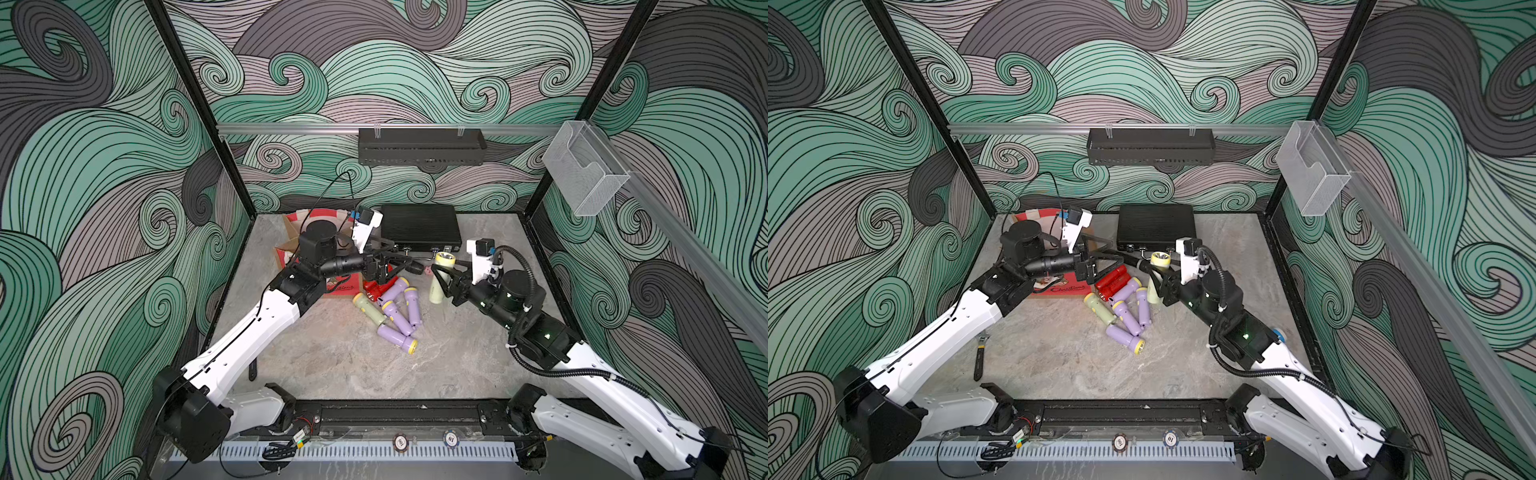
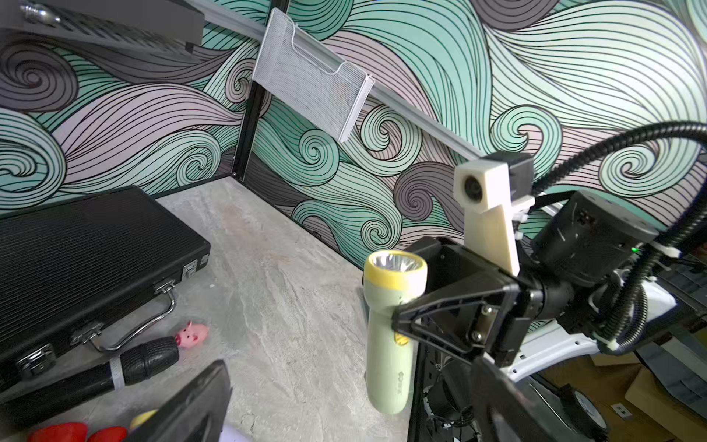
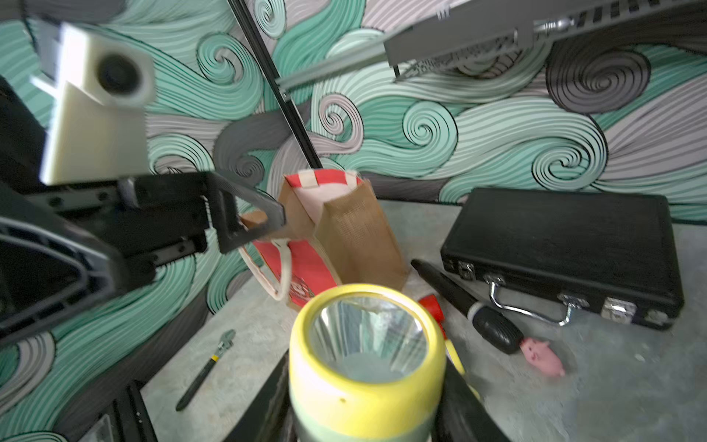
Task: Put the flashlights into the tote bags
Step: Pick up the flashlight from the center of the board.
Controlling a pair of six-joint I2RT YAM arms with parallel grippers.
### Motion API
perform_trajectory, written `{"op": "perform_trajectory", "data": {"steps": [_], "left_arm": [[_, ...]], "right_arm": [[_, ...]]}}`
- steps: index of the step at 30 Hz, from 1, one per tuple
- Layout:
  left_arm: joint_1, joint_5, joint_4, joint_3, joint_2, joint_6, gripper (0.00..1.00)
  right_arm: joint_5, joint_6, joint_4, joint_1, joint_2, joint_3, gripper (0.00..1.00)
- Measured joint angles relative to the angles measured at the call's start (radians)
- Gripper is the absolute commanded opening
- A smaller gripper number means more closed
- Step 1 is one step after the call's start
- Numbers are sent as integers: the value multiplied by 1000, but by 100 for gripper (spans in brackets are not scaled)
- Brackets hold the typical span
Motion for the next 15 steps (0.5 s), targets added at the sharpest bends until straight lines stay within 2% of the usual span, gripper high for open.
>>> {"op": "perform_trajectory", "data": {"steps": [8,13,15], "left_arm": [[-10,142,81,51,42,-71,99],[-34,182,101,69,69,-77,97],[-44,190,109,69,77,-77,93]], "right_arm": [[-90,39,172,-8,73,125,0],[-143,69,253,-8,118,127,0],[-162,77,271,-9,133,127,0]]}}
